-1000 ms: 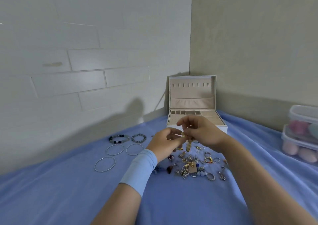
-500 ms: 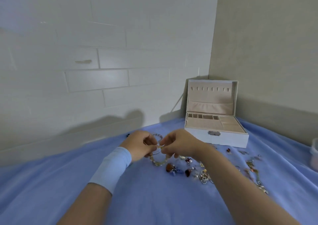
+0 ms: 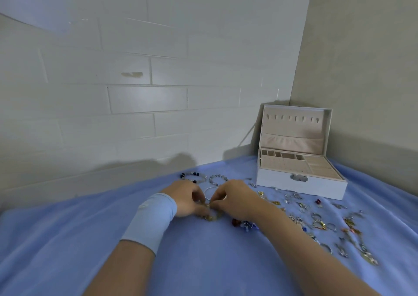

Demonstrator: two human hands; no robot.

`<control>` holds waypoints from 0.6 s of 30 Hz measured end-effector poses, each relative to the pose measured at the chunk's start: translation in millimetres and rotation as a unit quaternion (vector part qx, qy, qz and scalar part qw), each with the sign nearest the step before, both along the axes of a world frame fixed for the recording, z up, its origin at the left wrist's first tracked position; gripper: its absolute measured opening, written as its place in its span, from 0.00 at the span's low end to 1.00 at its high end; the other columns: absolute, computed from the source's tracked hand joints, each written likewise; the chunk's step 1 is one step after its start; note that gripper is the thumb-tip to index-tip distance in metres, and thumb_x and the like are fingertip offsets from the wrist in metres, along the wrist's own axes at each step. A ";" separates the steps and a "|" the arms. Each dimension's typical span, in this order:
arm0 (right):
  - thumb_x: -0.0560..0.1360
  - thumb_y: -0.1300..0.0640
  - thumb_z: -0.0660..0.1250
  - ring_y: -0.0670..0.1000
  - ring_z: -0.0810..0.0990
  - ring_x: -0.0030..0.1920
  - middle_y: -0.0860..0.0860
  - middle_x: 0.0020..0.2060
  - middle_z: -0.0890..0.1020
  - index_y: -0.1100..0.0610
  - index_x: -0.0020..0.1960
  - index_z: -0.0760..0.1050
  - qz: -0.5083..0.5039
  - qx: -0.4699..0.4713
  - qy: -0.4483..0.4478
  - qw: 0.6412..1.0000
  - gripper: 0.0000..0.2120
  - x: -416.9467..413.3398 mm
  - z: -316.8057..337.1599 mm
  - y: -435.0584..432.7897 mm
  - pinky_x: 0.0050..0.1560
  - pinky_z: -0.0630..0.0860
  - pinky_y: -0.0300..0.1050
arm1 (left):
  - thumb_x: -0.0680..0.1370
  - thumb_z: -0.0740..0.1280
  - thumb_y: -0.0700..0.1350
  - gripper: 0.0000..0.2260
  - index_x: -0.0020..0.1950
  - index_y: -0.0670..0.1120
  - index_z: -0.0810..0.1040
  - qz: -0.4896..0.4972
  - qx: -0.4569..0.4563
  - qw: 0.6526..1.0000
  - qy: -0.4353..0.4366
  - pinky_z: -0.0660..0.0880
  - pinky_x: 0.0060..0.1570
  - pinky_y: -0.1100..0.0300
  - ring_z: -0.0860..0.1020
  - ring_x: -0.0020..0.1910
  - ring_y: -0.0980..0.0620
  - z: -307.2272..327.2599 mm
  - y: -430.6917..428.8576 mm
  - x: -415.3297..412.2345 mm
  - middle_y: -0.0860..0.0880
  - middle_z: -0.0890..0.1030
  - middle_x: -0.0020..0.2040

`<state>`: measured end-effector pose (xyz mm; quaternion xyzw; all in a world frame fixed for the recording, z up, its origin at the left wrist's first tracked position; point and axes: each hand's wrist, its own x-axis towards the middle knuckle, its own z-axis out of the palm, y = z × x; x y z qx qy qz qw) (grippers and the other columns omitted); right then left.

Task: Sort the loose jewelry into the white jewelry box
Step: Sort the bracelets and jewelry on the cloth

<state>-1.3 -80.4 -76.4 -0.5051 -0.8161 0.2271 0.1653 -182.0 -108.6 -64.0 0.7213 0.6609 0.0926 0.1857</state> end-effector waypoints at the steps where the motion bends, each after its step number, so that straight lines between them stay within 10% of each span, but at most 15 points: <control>1: 0.76 0.55 0.69 0.48 0.84 0.45 0.43 0.44 0.86 0.50 0.46 0.86 0.002 0.007 0.005 1.000 0.07 3.0 2.0 1.1 0.52 0.82 0.46 | 0.70 0.74 0.61 0.20 0.59 0.56 0.80 0.003 0.006 1.000 0.004 0.72 0.57 0.61 0.76 0.56 0.56 0.4 0.2 -1.5 0.57 0.78 0.59; 7: 0.81 0.59 0.65 0.45 0.80 0.42 0.46 0.49 0.84 0.53 0.55 0.85 -0.084 0.095 0.024 0.992 0.10 44.6 37.1 28.1 0.49 0.75 0.40 | 0.79 0.67 0.53 0.11 0.59 0.54 0.80 -0.012 0.074 0.997 -0.034 0.69 0.53 0.63 0.74 0.52 0.55 14.8 9.2 14.7 0.55 0.77 0.56; 18: 0.77 0.61 0.67 0.55 0.82 0.54 0.53 0.54 0.84 0.51 0.57 0.84 -0.048 0.130 -0.240 0.961 0.12 52.8 17.5 81.7 0.57 0.79 0.47 | 0.81 0.63 0.44 0.14 0.64 0.53 0.80 -0.070 0.091 0.993 0.016 0.73 0.63 0.53 0.76 0.62 0.47 -6.4 99.4 76.4 0.47 0.76 0.67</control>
